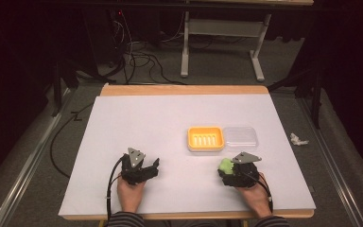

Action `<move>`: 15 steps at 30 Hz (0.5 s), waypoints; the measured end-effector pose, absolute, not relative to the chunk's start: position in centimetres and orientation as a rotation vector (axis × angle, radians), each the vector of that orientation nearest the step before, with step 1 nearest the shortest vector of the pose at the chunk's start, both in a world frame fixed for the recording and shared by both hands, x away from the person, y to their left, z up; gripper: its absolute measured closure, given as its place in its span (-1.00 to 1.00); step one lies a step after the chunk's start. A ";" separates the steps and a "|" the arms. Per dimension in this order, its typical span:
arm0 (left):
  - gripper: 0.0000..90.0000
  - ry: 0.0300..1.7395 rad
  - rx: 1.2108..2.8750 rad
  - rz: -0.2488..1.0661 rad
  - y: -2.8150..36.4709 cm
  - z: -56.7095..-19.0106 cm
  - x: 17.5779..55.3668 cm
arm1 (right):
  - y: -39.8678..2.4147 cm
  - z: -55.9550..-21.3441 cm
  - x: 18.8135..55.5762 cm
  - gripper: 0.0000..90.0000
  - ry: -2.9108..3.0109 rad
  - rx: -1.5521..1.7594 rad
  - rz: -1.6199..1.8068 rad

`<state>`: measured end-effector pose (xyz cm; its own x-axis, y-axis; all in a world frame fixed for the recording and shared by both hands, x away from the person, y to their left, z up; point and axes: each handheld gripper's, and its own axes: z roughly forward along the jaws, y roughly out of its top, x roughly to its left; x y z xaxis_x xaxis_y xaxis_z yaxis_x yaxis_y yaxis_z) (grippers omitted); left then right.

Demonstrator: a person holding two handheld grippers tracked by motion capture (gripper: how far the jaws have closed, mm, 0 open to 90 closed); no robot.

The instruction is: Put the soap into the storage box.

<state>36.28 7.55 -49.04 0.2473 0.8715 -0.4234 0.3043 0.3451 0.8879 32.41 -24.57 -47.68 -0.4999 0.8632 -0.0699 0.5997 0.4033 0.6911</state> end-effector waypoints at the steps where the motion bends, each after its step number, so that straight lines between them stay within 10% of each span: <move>1: -0.54 1.314 1.208 0.554 7.6 -49.0 36.3 | -24.6 -47.7 32.5 -0.44 2.249 1.253 0.853; 15: -0.54 1.312 1.208 0.553 7.6 -49.0 36.3 | -24.8 -47.6 32.3 -0.42 2.251 1.226 0.870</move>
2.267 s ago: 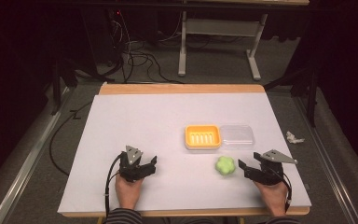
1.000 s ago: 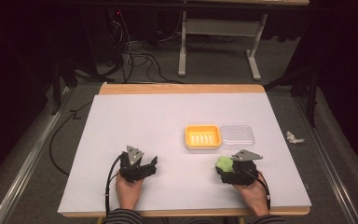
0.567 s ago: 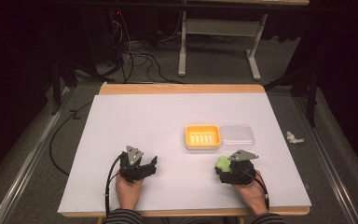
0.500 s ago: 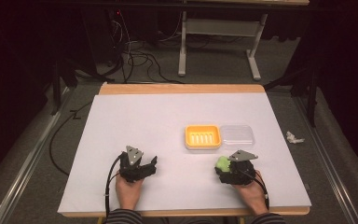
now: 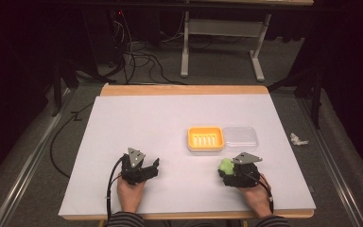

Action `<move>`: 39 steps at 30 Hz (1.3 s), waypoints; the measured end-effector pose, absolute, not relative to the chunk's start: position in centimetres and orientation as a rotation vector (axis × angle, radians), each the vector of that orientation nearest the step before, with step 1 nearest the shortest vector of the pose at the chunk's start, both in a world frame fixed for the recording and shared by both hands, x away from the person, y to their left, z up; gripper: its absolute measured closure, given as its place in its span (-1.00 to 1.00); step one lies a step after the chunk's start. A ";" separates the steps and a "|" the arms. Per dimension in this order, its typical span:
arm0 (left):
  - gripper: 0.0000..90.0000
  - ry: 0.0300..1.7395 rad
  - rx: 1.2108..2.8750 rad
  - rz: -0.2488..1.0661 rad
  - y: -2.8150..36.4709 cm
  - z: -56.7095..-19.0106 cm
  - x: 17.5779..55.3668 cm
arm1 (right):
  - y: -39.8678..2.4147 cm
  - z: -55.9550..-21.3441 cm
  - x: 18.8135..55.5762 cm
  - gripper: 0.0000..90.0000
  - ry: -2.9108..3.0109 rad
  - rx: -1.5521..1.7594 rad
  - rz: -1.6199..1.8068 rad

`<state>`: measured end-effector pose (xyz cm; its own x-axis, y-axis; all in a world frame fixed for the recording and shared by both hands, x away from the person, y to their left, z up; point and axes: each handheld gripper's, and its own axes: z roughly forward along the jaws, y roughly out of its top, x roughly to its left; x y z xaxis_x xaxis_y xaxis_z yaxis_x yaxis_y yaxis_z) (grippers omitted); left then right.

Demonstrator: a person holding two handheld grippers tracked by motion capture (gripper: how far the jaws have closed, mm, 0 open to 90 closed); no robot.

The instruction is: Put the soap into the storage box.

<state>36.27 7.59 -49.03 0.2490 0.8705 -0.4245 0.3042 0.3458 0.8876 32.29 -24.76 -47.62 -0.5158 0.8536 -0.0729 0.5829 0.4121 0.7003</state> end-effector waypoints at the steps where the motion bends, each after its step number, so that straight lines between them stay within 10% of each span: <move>1: -0.54 1.312 1.209 0.552 7.6 -49.0 36.3 | -24.8 -47.6 32.3 -0.42 2.247 1.218 0.866; 39: -0.54 1.306 1.208 0.548 7.6 -49.0 36.2 | -25.8 -43.5 32.4 -0.41 2.164 1.186 1.061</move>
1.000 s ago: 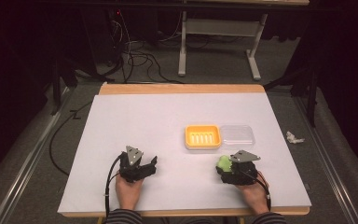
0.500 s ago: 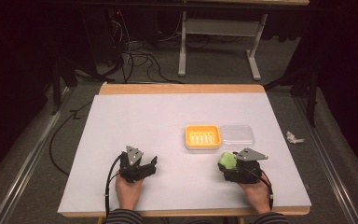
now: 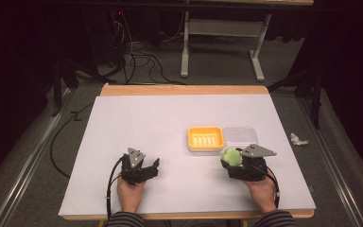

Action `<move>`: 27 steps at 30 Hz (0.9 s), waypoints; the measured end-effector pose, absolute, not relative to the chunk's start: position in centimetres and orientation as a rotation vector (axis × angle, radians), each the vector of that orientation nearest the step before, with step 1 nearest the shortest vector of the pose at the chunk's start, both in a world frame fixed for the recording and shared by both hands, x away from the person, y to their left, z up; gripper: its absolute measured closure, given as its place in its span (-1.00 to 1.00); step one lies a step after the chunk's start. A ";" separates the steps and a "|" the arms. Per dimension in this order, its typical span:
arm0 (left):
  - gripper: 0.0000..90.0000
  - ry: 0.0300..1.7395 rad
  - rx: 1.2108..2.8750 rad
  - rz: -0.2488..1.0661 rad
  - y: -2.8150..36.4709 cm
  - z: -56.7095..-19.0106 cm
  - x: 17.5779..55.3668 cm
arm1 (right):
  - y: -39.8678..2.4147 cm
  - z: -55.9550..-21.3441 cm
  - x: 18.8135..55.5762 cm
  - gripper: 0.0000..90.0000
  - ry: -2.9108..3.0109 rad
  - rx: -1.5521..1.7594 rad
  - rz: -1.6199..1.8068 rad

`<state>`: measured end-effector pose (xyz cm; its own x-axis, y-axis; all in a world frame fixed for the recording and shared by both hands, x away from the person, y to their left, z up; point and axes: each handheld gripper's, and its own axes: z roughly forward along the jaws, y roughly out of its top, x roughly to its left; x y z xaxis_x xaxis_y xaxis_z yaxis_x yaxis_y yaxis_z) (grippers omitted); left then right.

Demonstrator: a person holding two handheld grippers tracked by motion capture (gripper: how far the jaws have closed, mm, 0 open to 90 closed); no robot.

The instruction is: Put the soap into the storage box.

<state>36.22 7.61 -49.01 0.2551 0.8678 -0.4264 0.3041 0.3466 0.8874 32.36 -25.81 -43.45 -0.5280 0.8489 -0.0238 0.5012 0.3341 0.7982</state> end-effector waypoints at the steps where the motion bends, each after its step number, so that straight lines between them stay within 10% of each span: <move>1: -0.54 1.306 1.204 0.548 7.6 -49.0 36.2 | -25.8 -43.4 32.5 -0.41 2.168 1.173 1.056; 27: -0.53 1.313 1.215 0.548 7.5 -49.1 36.3 | -26.2 -41.6 35.3 -0.41 2.157 1.203 1.162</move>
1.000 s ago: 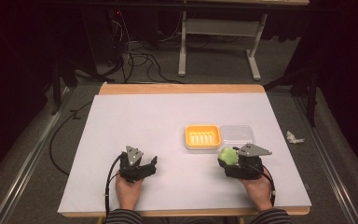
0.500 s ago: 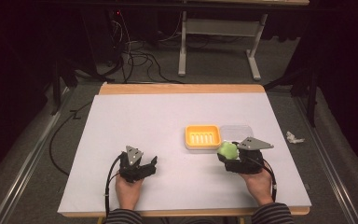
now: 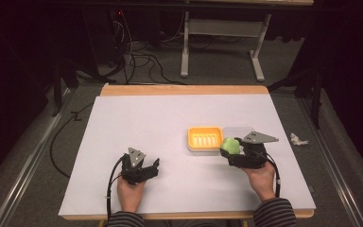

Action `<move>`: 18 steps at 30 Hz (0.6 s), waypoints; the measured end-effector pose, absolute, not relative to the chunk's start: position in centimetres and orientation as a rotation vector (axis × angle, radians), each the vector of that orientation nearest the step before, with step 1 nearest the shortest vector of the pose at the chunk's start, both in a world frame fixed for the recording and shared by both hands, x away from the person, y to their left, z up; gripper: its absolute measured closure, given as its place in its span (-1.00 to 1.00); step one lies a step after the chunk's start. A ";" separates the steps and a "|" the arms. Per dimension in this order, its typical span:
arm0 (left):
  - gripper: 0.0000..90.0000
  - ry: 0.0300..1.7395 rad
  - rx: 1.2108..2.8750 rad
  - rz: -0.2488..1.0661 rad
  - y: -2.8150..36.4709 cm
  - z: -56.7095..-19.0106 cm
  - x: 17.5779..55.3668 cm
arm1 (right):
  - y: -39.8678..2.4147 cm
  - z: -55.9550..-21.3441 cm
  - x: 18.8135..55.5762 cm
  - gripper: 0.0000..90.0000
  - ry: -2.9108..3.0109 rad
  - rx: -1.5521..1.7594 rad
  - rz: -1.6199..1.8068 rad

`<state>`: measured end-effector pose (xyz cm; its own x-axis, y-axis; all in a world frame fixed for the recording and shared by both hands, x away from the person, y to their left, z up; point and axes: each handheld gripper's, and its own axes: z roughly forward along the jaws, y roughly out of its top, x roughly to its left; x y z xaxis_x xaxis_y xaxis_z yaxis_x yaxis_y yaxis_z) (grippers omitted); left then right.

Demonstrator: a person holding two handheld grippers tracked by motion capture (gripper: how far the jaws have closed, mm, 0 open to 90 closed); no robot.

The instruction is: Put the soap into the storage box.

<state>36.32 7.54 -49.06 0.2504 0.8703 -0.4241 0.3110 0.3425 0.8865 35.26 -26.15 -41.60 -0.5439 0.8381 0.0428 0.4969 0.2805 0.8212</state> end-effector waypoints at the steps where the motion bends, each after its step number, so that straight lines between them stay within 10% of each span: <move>1: -0.53 1.309 1.217 0.553 7.5 -49.1 36.3 | -26.0 -41.6 35.4 -0.41 2.168 1.199 1.151; 18: -0.53 1.310 1.216 0.547 7.5 -49.1 36.3 | -24.7 -40.8 37.7 -0.41 2.196 1.161 1.145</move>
<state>36.27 7.54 -49.05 0.2539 0.8695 -0.4237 0.3106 0.3415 0.8871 37.66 -24.70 -40.79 -0.5729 0.8193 0.0234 0.4882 0.3182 0.8127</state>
